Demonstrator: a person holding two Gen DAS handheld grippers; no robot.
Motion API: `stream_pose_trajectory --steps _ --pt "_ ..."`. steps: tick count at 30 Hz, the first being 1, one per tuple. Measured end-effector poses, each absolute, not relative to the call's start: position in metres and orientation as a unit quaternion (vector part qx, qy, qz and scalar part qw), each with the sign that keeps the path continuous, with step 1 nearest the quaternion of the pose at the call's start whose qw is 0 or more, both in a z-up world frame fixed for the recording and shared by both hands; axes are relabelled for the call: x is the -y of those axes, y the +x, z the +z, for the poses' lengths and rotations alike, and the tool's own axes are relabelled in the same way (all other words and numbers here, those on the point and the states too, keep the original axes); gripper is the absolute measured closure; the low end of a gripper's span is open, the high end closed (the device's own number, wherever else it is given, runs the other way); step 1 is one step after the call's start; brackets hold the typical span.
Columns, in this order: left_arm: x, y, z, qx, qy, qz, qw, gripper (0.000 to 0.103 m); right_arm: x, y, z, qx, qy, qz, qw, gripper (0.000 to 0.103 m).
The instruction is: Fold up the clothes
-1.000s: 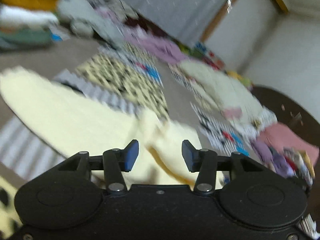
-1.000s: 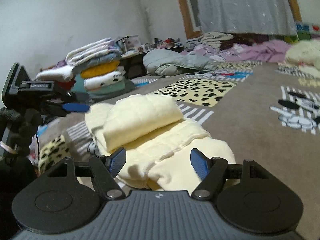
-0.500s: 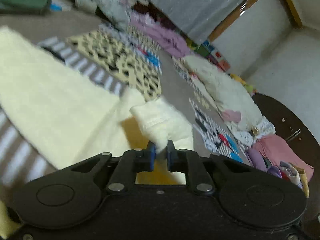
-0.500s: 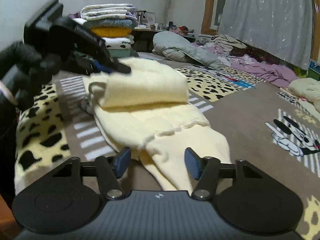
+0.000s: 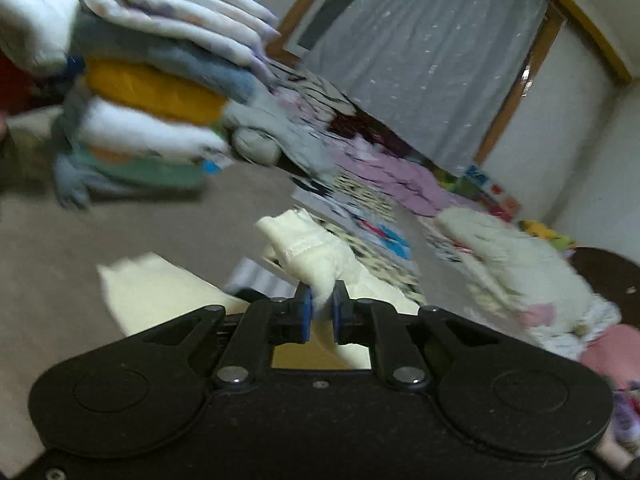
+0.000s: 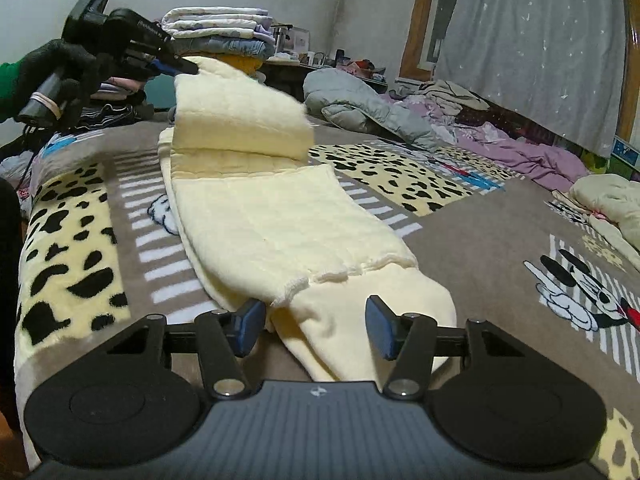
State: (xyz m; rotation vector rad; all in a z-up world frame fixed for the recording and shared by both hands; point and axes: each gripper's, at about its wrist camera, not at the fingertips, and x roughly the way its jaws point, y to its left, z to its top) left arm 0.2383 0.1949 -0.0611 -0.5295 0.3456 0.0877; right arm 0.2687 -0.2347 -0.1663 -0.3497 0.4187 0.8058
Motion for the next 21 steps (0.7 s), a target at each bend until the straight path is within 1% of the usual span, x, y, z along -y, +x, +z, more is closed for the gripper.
stream_pose_trajectory --steps 6,9,10,11,12,14,16,21 --pt "-0.231 0.248 -0.077 -0.182 -0.227 0.089 0.953 0.095 0.236 0.271 -0.167 -0.206 -0.16 0.389 0.884 0.048" --pt "-0.245 0.256 -0.101 -0.218 -0.227 0.12 0.942 0.095 0.236 0.271 -0.167 -0.205 -0.16 0.39 0.883 0.048" --pt "-0.248 0.259 -0.11 -0.237 -0.231 0.132 0.934 0.092 0.236 0.271 -0.167 -0.205 -0.16 0.39 0.883 0.048" --pt "-0.251 0.259 -0.119 -0.255 -0.24 0.142 0.926 0.084 0.235 0.271 -0.167 -0.204 -0.162 0.39 0.883 0.048" --pt "-0.252 0.257 -0.126 -0.262 -0.252 0.15 0.92 0.081 0.235 0.271 -0.166 -0.203 -0.164 0.389 0.884 0.048" --pt "-0.251 0.248 -0.133 -0.259 -0.271 0.151 0.915 0.072 0.235 0.27 -0.166 -0.201 -0.165 0.389 0.884 0.048" --pt "-0.248 0.239 -0.137 -0.252 -0.294 0.143 0.911 0.072 0.235 0.27 -0.165 -0.201 -0.165 0.389 0.884 0.049" --pt "-0.236 0.225 -0.135 -0.232 -0.318 0.122 0.911 0.072 0.236 0.27 -0.162 -0.201 -0.158 0.395 0.882 0.058"
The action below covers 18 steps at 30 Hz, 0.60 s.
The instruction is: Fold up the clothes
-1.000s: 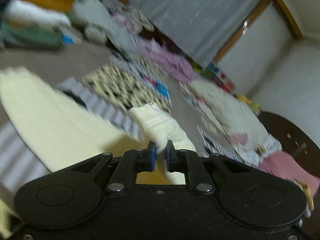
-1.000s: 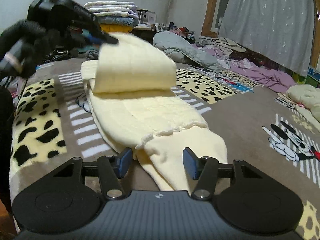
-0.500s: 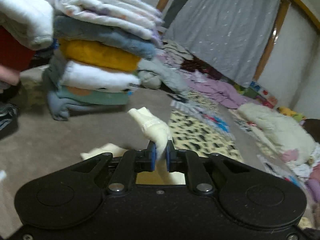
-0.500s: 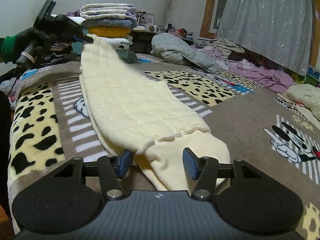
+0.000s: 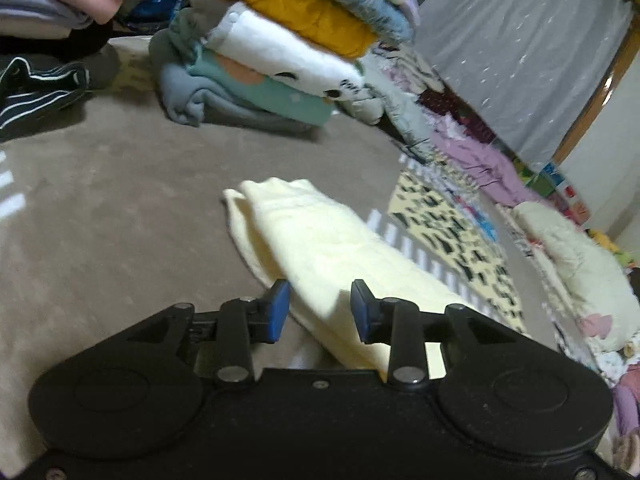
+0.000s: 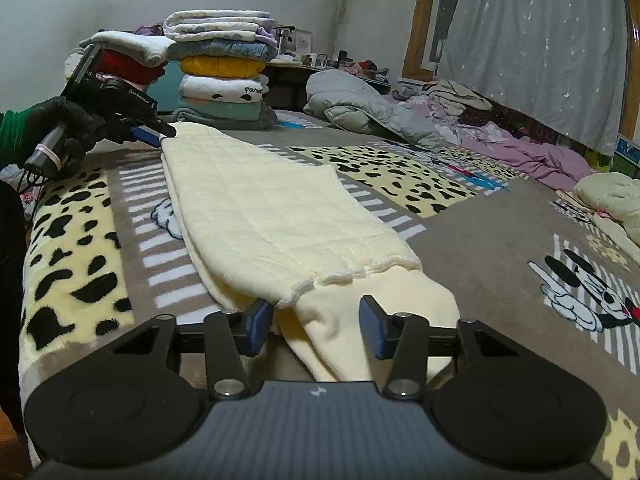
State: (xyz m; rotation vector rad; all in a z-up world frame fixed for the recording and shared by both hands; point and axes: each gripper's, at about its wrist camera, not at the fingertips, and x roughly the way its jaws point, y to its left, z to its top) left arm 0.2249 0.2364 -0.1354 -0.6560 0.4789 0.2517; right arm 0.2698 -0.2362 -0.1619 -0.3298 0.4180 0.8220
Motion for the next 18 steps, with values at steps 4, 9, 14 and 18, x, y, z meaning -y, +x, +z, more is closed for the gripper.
stream_pose_trajectory --steps 4,9,14,18 --pt "-0.229 0.227 -0.132 -0.229 -0.315 0.126 0.912 0.072 0.24 0.273 -0.158 -0.206 -0.135 0.405 0.881 0.073" --pt "-0.224 0.234 -0.124 -0.229 -0.297 0.137 0.917 0.093 0.241 0.276 -0.155 -0.206 -0.122 0.405 0.882 0.081" --pt "-0.221 0.24 -0.102 -0.206 -0.29 0.126 0.926 0.096 0.247 0.289 -0.142 -0.202 -0.084 0.402 0.889 0.088" --pt "-0.218 0.258 -0.083 -0.192 -0.29 0.115 0.931 0.096 0.253 0.305 -0.131 -0.192 -0.058 0.387 0.9 0.09"
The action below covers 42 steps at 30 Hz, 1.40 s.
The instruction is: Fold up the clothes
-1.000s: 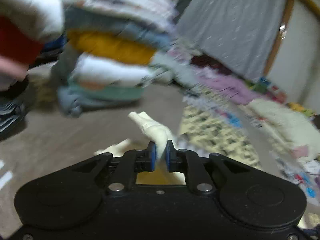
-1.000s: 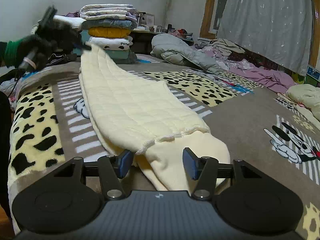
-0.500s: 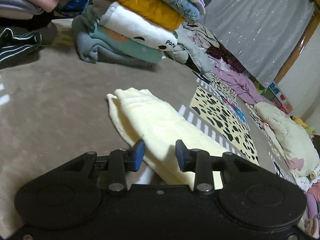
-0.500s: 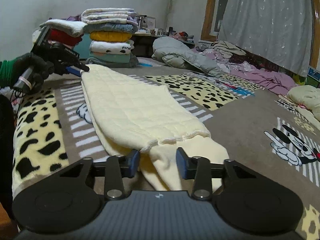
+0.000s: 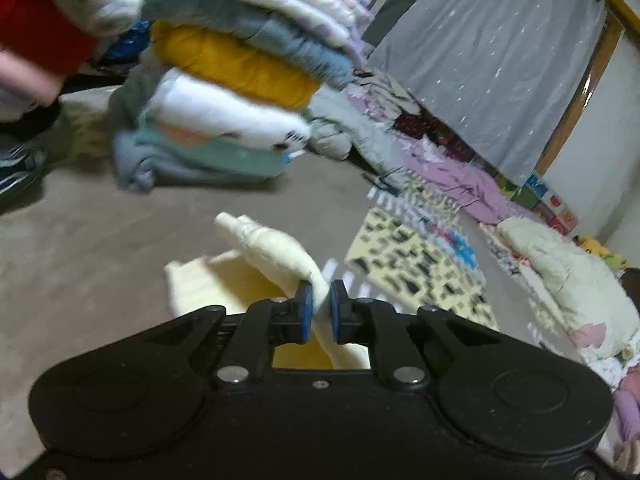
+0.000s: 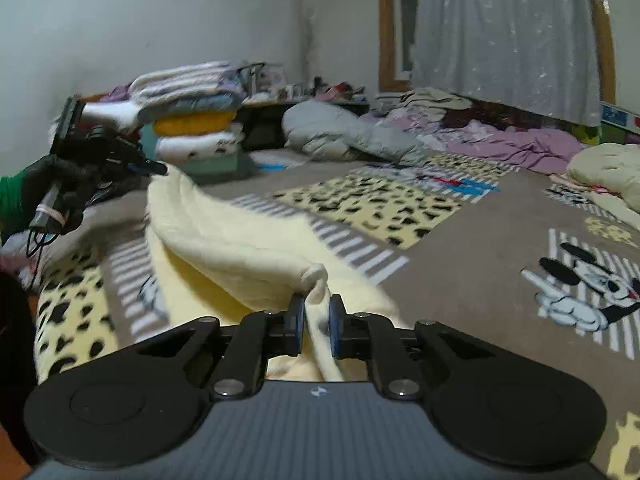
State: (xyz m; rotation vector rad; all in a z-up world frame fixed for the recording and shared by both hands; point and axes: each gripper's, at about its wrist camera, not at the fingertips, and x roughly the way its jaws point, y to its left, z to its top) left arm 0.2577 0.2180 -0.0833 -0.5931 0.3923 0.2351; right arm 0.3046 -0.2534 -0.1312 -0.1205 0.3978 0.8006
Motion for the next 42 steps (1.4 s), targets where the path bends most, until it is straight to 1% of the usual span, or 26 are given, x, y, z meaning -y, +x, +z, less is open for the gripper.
stream_pose_trajectory --steps 10,14,24,30,37,39,40,42 --pt "-0.207 0.33 -0.053 -0.162 -0.299 0.085 0.937 0.097 0.27 0.361 -0.114 -0.161 -0.016 0.313 0.936 0.093" --pt "-0.196 0.37 -0.046 -0.158 -0.296 0.072 0.939 0.097 0.281 0.386 -0.118 -0.165 0.003 0.289 0.943 0.093" --pt "-0.162 0.458 -0.049 -0.151 -0.293 0.04 0.943 0.097 0.301 0.424 -0.156 -0.214 0.059 0.253 0.941 0.093" --pt "-0.138 0.496 -0.049 -0.139 -0.29 0.016 0.947 0.097 0.313 0.435 -0.173 -0.244 0.096 0.24 0.935 0.093" --pt "-0.112 0.532 -0.067 -0.155 -0.274 0.008 0.949 0.097 0.317 0.439 -0.184 -0.27 0.115 0.218 0.931 0.093" --pt "-0.106 0.538 -0.076 -0.166 -0.27 0.011 0.948 0.091 0.321 0.442 -0.187 -0.279 0.126 0.203 0.93 0.093" --pt "-0.103 0.539 -0.08 -0.171 -0.267 0.012 0.948 0.086 0.324 0.444 -0.188 -0.283 0.133 0.193 0.93 0.093" --pt "-0.099 0.537 -0.086 -0.175 -0.259 0.01 0.95 0.084 0.327 0.446 -0.191 -0.291 0.144 0.183 0.928 0.093"
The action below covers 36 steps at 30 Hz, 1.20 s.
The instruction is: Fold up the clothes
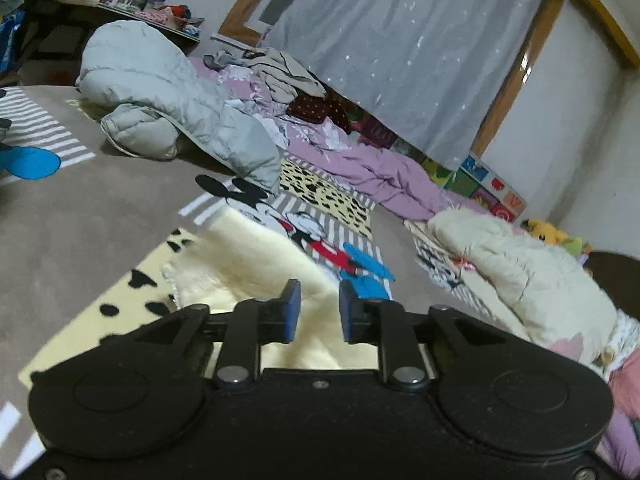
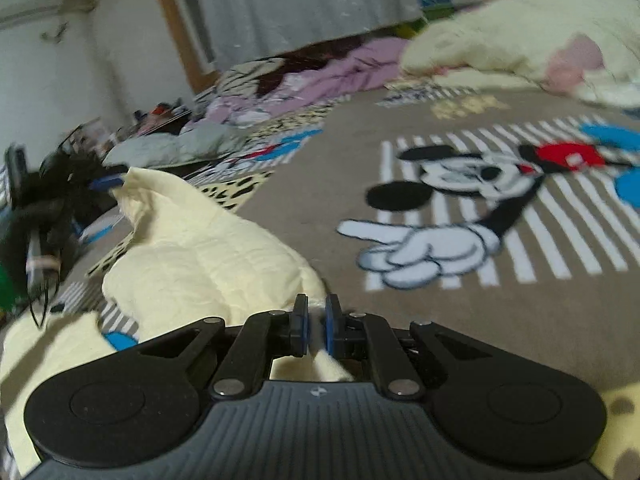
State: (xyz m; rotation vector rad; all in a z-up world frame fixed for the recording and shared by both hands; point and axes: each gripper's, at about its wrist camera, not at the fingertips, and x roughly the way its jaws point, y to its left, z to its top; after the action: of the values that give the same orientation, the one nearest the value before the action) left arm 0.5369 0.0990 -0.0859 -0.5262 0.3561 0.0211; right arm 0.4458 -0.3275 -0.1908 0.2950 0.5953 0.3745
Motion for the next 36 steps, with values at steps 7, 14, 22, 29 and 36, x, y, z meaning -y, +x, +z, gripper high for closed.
stream_pose_trajectory --steps 7,14,22,29,36 --pt "-0.092 0.491 -0.096 -0.215 -0.258 -0.01 0.942 0.058 0.328 0.448 -0.192 -0.299 0.146 0.18 0.926 0.086" --pt "-0.079 0.426 -0.126 -0.287 -0.309 -0.047 0.905 0.055 0.35 0.442 -0.191 -0.304 0.226 0.184 0.907 0.071" --pt "-0.05 0.423 -0.148 -0.307 -0.401 -0.068 0.86 0.087 0.377 0.42 -0.194 -0.306 0.344 0.228 0.858 0.058" --pt "-0.04 0.422 -0.131 -0.396 -0.309 0.031 0.864 0.077 0.346 0.388 -0.193 -0.362 0.291 0.283 0.839 0.042" --pt "-0.066 0.333 -0.104 -0.338 -0.271 0.047 0.9 0.052 0.331 0.351 -0.192 -0.387 0.276 0.291 0.83 0.04"
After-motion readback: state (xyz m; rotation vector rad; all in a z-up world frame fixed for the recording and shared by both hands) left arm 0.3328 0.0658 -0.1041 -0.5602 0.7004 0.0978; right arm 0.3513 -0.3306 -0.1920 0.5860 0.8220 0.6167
